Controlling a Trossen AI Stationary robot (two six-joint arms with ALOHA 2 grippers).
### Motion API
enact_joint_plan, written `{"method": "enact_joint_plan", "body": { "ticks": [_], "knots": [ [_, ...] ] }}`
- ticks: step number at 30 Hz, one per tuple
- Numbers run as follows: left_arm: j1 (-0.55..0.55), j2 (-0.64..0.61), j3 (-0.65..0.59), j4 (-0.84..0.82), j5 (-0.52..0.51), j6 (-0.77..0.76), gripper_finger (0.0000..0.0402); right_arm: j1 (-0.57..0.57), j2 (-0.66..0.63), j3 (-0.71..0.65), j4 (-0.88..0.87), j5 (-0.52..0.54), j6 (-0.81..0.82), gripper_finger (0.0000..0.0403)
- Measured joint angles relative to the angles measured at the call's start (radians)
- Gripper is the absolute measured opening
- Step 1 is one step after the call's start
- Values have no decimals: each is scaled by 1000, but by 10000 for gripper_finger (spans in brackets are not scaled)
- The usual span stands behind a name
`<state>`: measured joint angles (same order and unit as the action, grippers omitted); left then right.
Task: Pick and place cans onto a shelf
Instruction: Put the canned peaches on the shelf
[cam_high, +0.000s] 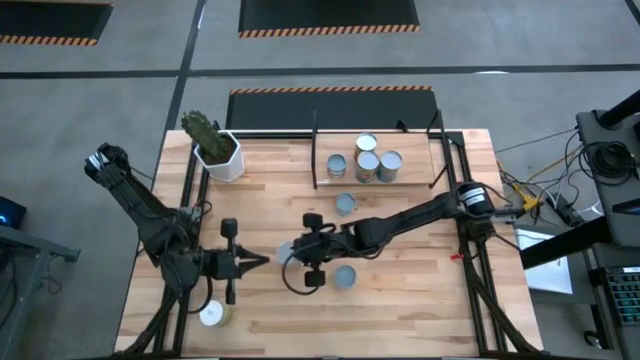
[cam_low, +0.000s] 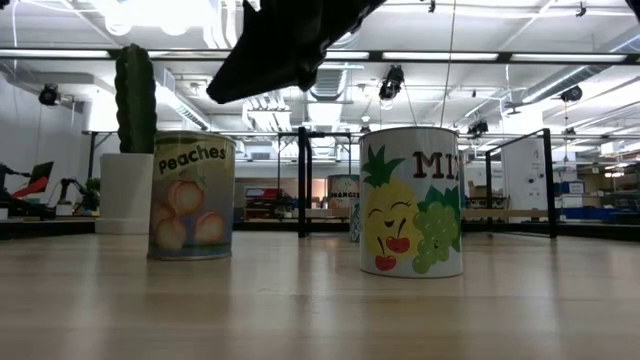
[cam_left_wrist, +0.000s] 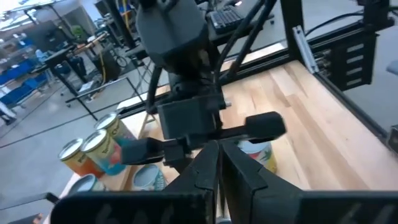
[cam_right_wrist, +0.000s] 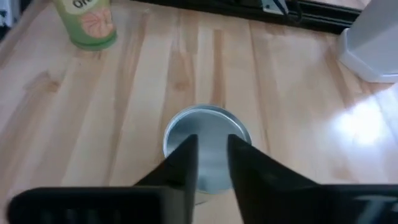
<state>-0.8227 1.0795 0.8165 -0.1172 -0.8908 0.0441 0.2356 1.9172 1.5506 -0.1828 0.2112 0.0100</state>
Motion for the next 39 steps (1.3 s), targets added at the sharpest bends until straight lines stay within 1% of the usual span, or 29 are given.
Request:
{"method": "enact_joint_plan", "body": {
  "ticks": [3,8,11,14,16,19,24,31,34,39],
  "knots": [
    [1,-1,0,-2,-11,0,0,0,18,16,1,-9,37,132],
    [1,-1,0,-2,-17,0,0,0,48,35,2,-7,85,242],
    [1,-1,0,-1,-17,0,0,0,63,35,7,-2,87,304],
    [1,-1,0,-1,-17,0,0,0,66,34,2,-2,77,353],
    [1,-1,0,-1,-17,0,0,0,66,34,5,-2,70,371],
    [1,-1,0,-1,-17,0,0,0,66,33,0,-2,68,380],
    [1,-1,0,-1,-17,0,0,-2,76,23,2,-2,66,381],
    [2,-1,0,0,-18,3,0,-3,141,23,21,-4,22,379],
    [3,0,0,2,-20,3,0,-3,149,27,21,-6,15,369],
    [6,0,0,5,-20,3,0,-5,135,29,25,-9,15,331]
  ]
}}
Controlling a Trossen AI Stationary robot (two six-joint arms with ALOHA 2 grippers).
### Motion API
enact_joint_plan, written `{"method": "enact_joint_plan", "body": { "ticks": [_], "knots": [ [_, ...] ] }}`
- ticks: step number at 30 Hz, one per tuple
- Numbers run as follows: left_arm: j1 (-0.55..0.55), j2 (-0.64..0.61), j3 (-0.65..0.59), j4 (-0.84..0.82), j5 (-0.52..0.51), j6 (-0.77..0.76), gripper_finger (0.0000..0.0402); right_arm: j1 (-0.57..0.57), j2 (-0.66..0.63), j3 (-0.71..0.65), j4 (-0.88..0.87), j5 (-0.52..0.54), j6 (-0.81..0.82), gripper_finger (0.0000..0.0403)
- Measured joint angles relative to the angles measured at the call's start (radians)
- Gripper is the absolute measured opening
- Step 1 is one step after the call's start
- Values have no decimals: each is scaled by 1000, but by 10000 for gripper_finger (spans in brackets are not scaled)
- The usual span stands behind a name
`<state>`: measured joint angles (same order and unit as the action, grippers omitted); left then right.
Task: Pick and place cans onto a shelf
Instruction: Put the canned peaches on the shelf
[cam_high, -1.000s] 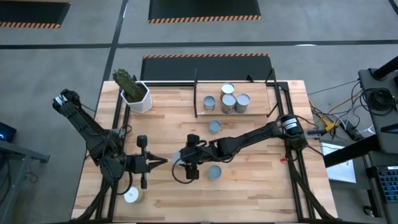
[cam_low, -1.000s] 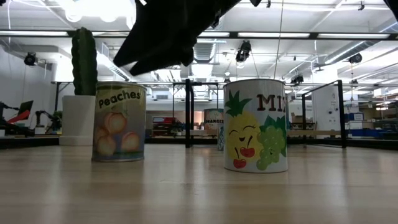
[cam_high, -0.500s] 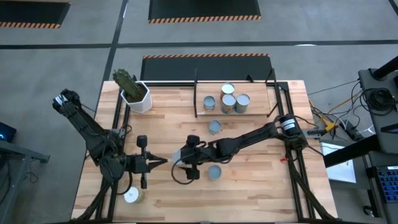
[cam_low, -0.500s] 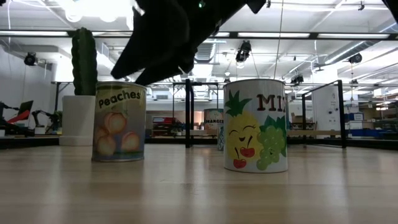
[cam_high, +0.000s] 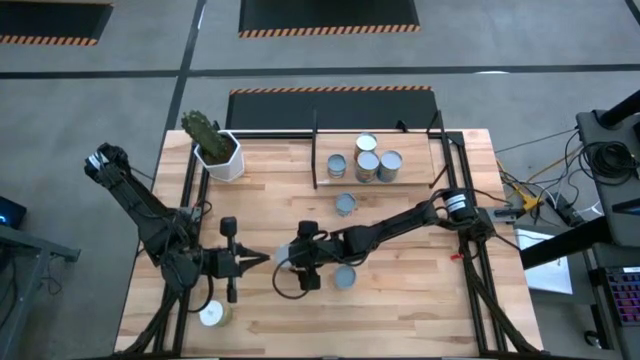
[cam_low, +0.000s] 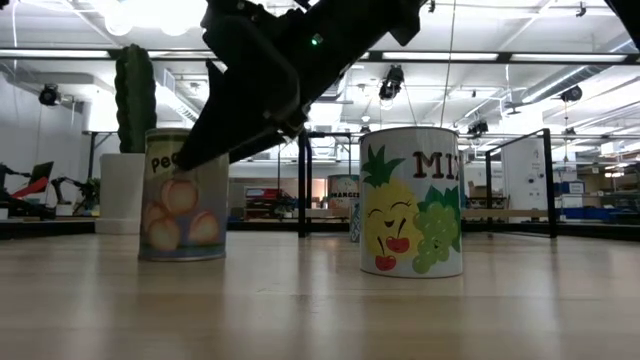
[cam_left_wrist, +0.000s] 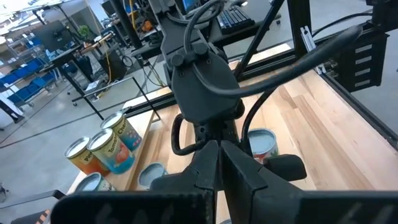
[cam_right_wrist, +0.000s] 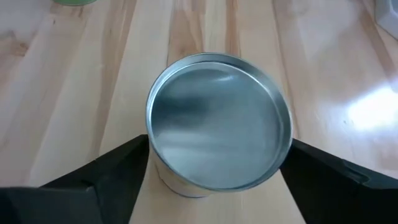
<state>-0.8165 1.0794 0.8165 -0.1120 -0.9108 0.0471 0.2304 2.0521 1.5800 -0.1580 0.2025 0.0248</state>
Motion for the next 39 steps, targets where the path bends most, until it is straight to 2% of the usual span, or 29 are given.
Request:
{"method": "enact_joint_plan", "body": {
  "ticks": [7,17,31,39],
  "knots": [
    [3,0,0,7,-1,-3,0,-2,-23,0,-26,0,-21,289],
    [3,0,0,11,-1,1,0,3,-127,0,-146,-3,-76,289],
    [4,0,0,42,-25,15,0,-31,-427,-14,-407,-22,-141,290],
    [5,0,0,57,-25,23,0,-175,-625,-86,-484,-18,-132,290]
  ]
}}
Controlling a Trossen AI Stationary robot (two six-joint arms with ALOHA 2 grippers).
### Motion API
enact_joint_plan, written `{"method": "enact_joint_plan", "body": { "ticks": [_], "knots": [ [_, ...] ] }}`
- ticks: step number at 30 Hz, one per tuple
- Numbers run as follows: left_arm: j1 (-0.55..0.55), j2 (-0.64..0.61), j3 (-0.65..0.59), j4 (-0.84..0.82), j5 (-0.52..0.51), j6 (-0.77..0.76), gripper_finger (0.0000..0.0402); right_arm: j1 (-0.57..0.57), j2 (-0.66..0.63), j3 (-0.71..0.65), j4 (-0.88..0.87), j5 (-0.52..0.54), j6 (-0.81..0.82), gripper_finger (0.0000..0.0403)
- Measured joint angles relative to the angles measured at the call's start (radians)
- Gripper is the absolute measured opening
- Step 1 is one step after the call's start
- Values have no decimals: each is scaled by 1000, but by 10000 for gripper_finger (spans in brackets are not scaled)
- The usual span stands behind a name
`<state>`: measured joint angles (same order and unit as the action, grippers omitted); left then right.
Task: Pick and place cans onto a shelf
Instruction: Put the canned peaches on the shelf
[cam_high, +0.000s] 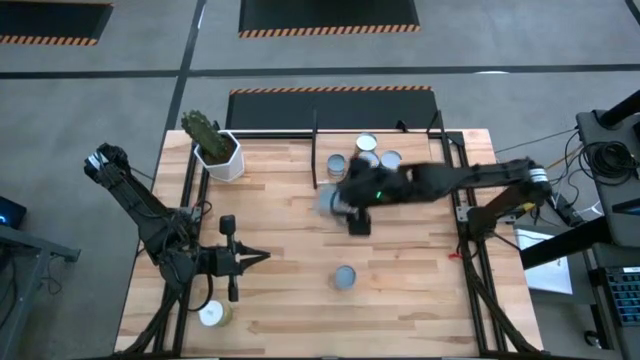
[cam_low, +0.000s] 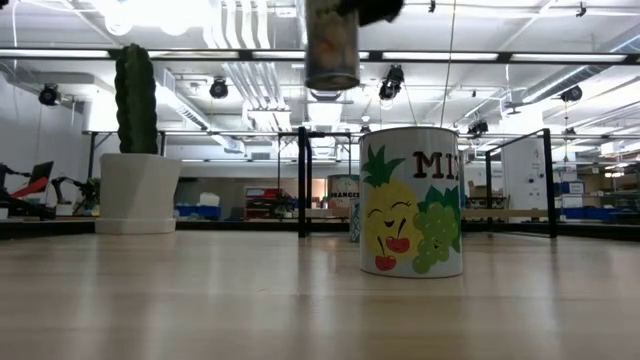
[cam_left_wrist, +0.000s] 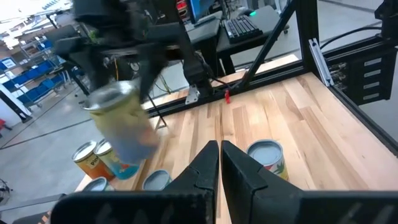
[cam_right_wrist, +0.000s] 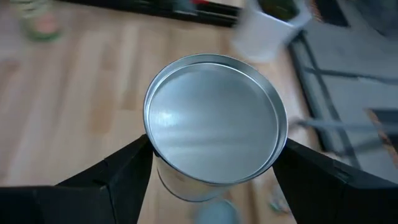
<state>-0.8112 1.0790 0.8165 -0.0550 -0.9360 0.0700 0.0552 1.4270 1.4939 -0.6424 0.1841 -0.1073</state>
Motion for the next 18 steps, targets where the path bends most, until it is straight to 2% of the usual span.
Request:
{"method": "enact_joint_plan", "body": {
  "ticks": [13,18],
  "knots": [
    [2,0,0,3,0,0,0,-422,-322,-233,7,-10,-31,290],
    [3,0,0,3,0,0,0,-605,-414,-359,87,-118,-43,290]
  ]
}}
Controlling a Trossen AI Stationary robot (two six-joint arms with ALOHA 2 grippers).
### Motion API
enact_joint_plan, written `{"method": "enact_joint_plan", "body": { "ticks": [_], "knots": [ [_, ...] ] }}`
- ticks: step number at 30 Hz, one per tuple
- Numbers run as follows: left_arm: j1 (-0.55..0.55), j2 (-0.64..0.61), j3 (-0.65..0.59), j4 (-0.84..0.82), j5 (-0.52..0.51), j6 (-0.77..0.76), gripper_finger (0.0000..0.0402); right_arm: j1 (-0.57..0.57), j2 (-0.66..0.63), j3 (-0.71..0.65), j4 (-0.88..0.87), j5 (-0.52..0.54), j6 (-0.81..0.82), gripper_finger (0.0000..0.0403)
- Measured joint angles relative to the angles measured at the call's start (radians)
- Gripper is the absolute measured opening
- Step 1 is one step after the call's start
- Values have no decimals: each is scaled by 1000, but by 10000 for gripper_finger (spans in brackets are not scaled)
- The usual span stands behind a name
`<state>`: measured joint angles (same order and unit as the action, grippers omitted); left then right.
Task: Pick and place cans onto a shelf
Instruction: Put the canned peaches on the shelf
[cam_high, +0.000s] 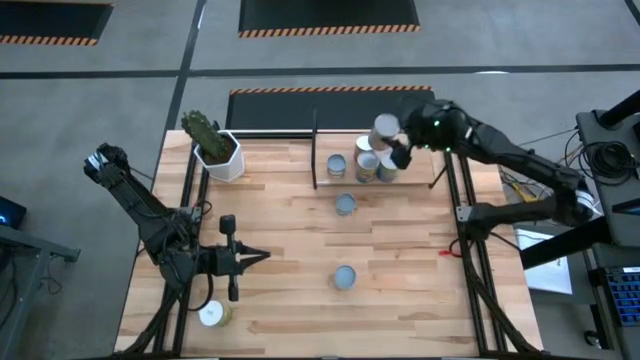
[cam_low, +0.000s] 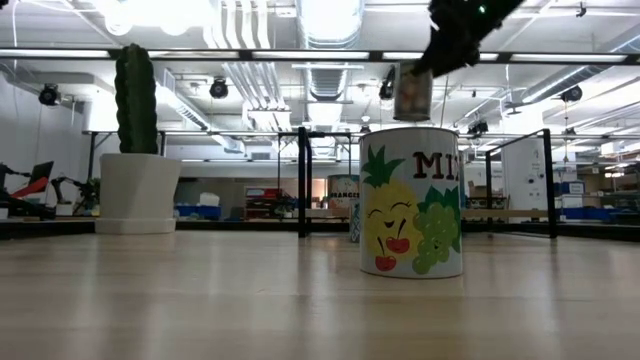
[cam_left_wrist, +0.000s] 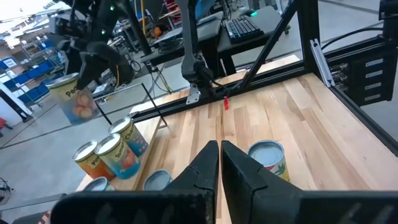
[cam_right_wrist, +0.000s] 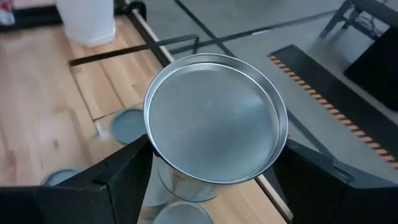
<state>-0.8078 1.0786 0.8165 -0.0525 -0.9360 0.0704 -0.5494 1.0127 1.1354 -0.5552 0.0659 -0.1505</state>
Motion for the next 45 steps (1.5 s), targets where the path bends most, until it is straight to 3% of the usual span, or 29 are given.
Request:
{"method": "enact_joint_plan", "body": {
  "ticks": [6,12,29,38,45],
  "knots": [
    [1,0,0,3,0,0,0,-176,-50,-102,75,-144,0,290],
    [4,0,0,5,0,0,0,-263,-49,-147,82,-155,-8,290],
    [5,0,0,8,0,0,0,-289,-45,-209,149,-145,116,290],
    [5,0,0,8,0,0,0,-290,-42,-250,154,59,188,290],
    [5,0,0,8,0,0,0,-289,-42,-320,180,70,227,290]
  ]
}}
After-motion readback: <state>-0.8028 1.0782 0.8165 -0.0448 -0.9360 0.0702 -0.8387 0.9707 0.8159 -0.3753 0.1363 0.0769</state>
